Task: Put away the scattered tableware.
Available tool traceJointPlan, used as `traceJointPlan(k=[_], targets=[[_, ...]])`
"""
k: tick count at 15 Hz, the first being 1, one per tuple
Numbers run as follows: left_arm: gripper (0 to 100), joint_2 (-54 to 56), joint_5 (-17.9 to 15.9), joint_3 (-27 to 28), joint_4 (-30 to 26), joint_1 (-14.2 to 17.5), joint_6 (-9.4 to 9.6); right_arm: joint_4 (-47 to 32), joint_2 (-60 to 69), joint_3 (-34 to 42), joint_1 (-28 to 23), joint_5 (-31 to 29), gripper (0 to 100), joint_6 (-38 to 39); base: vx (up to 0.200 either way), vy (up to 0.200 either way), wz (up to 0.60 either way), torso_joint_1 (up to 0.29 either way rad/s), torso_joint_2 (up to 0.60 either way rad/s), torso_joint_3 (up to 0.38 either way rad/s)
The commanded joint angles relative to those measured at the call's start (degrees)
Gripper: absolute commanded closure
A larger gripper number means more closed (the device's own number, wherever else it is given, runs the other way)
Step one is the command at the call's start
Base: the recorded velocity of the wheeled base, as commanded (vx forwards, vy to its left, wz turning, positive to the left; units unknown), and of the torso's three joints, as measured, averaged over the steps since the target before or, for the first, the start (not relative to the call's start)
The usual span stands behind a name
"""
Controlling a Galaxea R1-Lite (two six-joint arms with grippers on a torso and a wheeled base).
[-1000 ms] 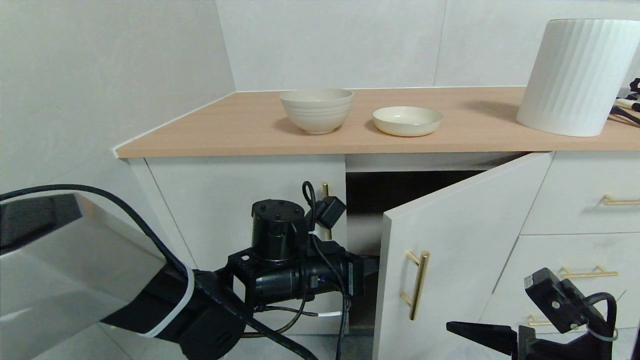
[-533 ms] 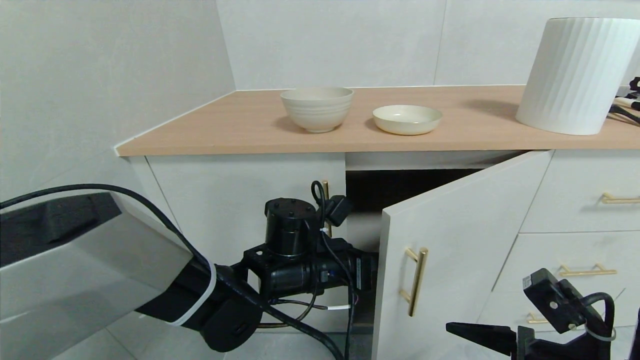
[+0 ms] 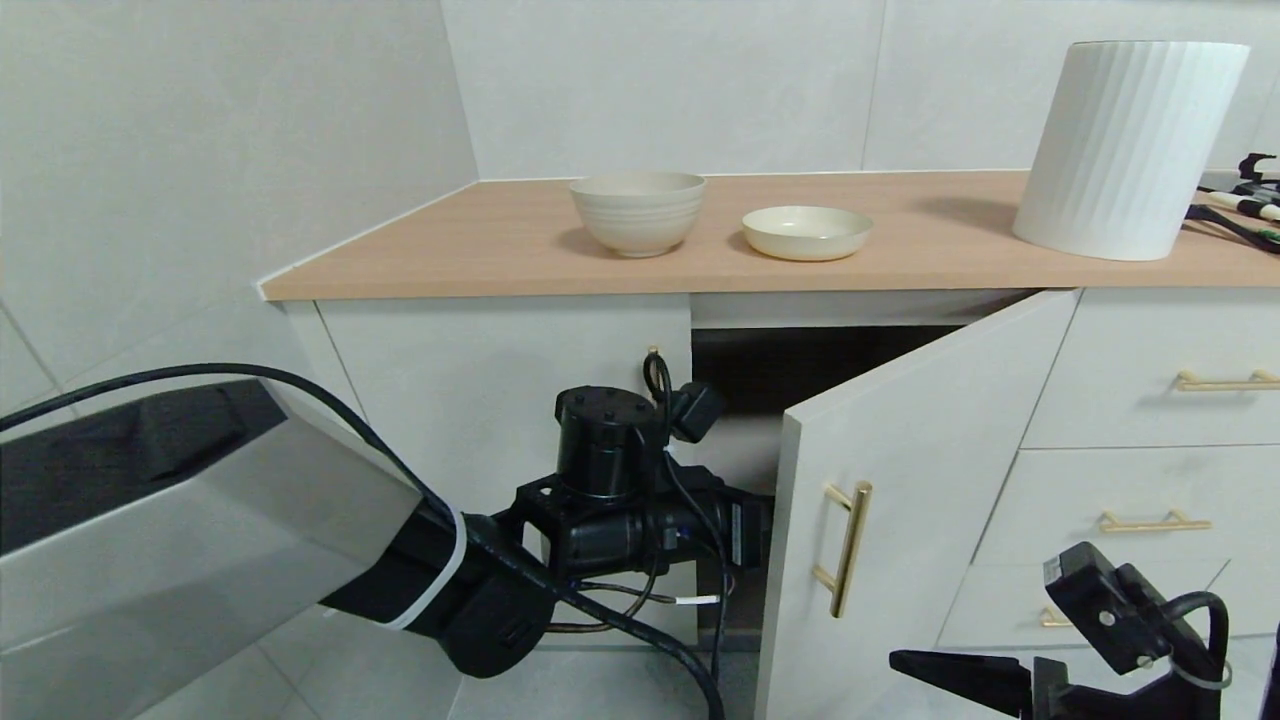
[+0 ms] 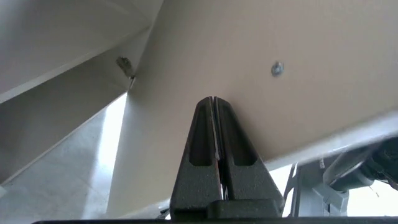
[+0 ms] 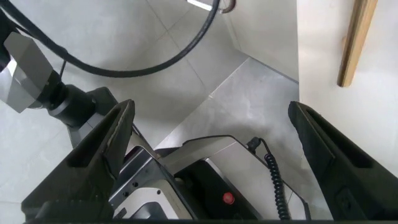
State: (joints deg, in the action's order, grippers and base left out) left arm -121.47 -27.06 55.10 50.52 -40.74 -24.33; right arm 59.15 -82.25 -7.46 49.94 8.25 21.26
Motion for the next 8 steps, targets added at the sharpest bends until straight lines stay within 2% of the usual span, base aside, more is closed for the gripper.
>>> traceJointPlan(k=[1,5,8], targets=[[100,-0.5,0.1,0.5,0.0,-0.5,-0.01,0.0,-0.1,0.0,1.2,-0.2,0,0.0,0.0,0.0,0.0,0.0,0.0,0.0],[100,0.4,0.2,0.5,-0.7,-1.6,-0.01,0.0,-0.1,0.0,2.1,-0.4,0,0.0,0.0,0.0,0.0,0.0,0.0,0.0],[100,-0.5,0.2,1.5,-1.1,-1.6,-0.01,0.0,-0.1,0.0,2.1,-0.4,0,0.0,-0.2,0.0,0.0,0.004,0.0,0.001]])
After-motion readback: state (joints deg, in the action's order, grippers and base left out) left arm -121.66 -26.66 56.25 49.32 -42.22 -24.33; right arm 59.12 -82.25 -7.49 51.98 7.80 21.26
